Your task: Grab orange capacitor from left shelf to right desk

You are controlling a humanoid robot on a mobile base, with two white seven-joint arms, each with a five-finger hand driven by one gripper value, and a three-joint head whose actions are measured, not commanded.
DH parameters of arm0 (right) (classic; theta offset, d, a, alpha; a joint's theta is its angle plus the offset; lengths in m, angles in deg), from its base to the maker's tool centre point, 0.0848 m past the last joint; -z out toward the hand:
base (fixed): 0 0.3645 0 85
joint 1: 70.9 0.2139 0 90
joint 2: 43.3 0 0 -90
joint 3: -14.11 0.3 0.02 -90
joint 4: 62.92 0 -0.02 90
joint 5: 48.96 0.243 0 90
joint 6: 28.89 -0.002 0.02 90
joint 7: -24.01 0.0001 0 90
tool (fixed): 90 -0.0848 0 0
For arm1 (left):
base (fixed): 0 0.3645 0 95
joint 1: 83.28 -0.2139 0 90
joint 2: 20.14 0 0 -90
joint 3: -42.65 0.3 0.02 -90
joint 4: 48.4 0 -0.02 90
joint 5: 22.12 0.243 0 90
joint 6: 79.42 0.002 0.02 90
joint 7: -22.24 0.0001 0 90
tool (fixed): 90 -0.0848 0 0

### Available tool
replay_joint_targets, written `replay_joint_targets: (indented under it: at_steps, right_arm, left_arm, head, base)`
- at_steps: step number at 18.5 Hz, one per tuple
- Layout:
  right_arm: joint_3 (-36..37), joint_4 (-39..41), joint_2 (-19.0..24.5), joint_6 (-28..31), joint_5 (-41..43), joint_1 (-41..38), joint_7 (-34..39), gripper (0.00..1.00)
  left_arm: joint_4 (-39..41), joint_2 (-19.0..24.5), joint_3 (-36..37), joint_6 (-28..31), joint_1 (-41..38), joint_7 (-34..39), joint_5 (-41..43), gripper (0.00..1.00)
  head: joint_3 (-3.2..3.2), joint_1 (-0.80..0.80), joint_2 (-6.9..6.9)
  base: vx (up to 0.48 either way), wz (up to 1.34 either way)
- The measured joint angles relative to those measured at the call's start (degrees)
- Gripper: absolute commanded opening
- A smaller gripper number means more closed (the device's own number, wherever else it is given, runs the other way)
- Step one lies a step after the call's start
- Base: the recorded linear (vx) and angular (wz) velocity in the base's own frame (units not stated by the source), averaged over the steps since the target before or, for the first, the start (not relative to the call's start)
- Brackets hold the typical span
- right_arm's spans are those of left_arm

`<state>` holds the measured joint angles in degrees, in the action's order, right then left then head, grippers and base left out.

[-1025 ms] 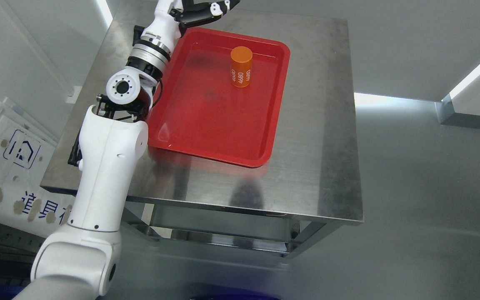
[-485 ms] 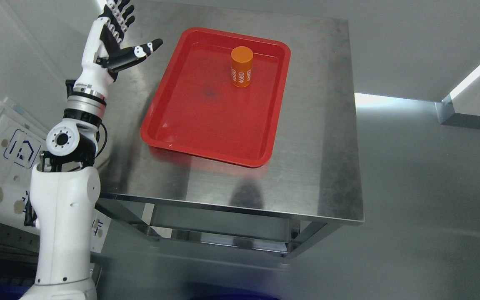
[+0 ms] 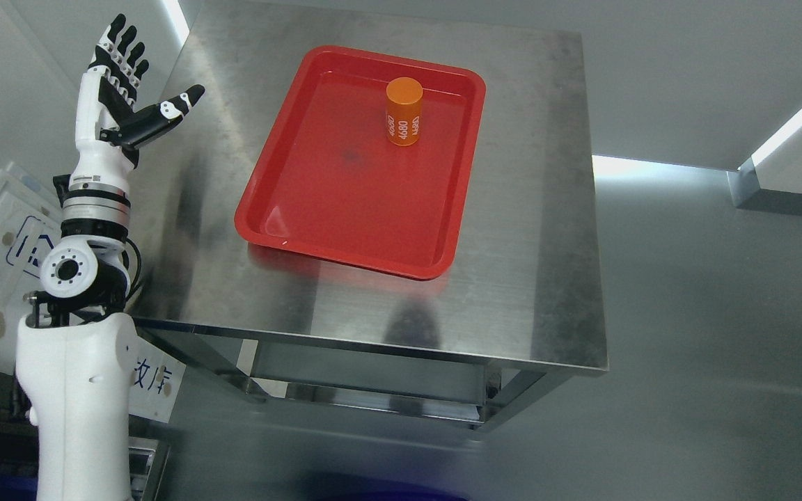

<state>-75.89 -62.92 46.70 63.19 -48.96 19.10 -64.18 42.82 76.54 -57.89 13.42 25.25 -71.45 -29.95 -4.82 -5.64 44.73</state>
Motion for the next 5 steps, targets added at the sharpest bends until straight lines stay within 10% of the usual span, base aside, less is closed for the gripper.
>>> replay_joint_targets:
  at_steps: [5]
  right_arm:
    - [0.0, 0.0, 0.0, 0.0, 0.0, 0.0, 0.0, 1.00]
  left_arm:
    - [1.3, 0.8, -0.6, 0.1, -0.8, -0.8, 0.1, 1.00]
  head:
    - [0.00, 0.00, 0.00]
  base:
    - [0.000, 0.00]
